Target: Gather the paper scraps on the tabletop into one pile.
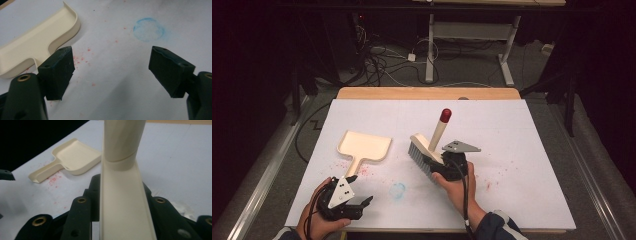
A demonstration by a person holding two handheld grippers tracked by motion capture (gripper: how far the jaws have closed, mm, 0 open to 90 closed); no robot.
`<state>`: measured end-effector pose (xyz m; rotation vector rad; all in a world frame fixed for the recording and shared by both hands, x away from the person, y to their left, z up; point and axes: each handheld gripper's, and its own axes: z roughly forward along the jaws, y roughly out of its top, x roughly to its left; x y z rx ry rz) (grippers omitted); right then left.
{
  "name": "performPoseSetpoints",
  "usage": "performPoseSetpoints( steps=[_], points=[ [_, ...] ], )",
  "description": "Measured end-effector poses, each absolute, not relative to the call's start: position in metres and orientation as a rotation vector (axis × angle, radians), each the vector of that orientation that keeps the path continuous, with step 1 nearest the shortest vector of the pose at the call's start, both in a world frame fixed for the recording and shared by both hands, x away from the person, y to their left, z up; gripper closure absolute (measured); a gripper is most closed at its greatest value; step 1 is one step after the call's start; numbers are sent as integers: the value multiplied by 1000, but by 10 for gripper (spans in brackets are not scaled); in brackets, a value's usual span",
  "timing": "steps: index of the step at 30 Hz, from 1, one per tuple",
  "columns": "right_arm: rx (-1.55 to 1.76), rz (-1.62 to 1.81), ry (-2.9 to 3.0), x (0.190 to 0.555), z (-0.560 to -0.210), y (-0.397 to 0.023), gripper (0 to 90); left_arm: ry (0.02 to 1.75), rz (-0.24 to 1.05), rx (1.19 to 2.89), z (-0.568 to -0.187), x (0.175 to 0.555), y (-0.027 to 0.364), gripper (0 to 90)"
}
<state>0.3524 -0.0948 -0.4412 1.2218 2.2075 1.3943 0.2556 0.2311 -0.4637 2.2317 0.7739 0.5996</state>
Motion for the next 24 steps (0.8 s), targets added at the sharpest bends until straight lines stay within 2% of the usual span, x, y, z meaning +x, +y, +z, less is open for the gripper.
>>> performPoseSetpoints(
  steps=[5, 12, 24],
  points=[
    [1241, 1301, 2199, 360, -455, -93, 674, 770, 600, 2233, -464, 255, 232, 202],
    [1271, 1233, 2194, 363, -454, -112, 674, 760, 601, 2244, -464, 255, 230, 202],
    [1198, 1262, 2174, 349, -427, -134, 674, 758, 612, 2245, -463, 253, 230, 202]
  ],
)
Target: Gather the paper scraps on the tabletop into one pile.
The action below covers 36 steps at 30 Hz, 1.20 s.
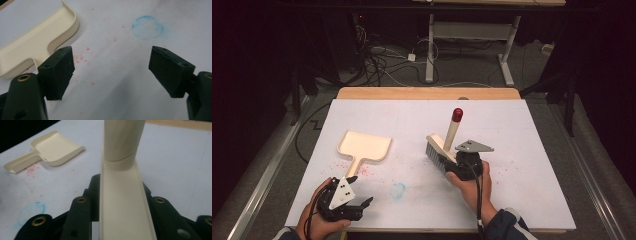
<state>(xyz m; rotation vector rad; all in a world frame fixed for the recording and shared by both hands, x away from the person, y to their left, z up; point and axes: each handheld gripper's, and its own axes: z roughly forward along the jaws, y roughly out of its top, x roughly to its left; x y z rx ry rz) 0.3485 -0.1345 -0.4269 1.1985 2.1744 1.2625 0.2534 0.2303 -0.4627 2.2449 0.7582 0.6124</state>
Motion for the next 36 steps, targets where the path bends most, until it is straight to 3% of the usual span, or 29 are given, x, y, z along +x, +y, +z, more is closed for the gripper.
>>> performPoseSetpoints(
  steps=[16, 36],
  points=[
    [772, 1348, 2289, 323, -392, -174, 674, 771, 624, 2244, -462, 254, 234, 202],
    [463, 1327, 2516, 298, -409, -193, 673, 766, 631, 2249, -462, 253, 233, 201]
  ],
)
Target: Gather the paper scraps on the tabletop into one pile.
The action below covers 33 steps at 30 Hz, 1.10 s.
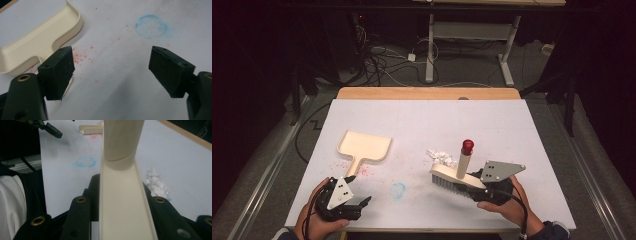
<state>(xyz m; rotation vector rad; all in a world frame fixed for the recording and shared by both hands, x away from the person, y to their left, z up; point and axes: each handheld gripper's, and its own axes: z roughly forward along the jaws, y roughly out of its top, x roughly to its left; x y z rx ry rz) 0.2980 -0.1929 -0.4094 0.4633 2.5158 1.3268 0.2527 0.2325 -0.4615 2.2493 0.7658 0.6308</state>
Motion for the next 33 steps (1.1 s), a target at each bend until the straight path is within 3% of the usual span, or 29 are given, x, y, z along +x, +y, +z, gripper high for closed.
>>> performPoseSetpoints(
  steps=[13, 33],
  points=[
    [364, 1197, 2620, 312, -439, -188, 675, 761, 624, 2249, -462, 253, 232, 202],
    [331, 1240, 2570, 371, -436, -177, 675, 749, 595, 2261, -465, 256, 227, 202]
  ],
)
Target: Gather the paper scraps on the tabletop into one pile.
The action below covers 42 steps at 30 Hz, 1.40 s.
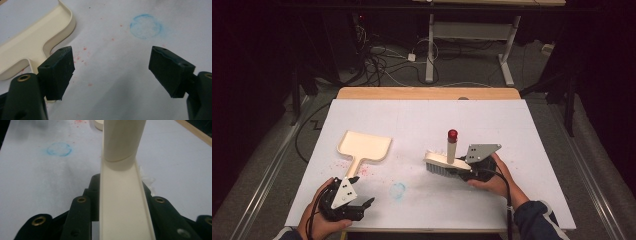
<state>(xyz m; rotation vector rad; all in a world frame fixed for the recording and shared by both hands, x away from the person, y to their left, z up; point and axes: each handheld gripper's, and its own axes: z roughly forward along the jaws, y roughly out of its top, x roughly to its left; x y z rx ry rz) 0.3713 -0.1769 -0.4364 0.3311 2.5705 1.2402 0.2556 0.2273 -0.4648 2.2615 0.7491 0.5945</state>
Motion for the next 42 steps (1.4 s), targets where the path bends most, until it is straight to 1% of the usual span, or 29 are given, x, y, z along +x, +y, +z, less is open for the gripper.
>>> performPoseSetpoints(
  steps=[6, 14, 27, 30, 36, 42],
  points=[
    [410, 1317, 2491, 368, -423, -182, 674, 751, 599, 2257, -464, 255, 229, 201],
    [588, 1292, 2367, 358, -408, -186, 674, 752, 603, 2253, -463, 255, 229, 202],
    [619, 1358, 2326, 347, -393, -190, 673, 755, 603, 2247, -463, 254, 230, 202],
    [655, 1322, 2299, 346, -390, -191, 674, 753, 606, 2247, -462, 254, 230, 202],
    [798, 1231, 2207, 349, -392, -199, 674, 755, 607, 2247, -462, 255, 231, 202],
    [999, 1108, 2115, 354, -406, -200, 674, 753, 606, 2248, -462, 255, 230, 202]
  ],
)
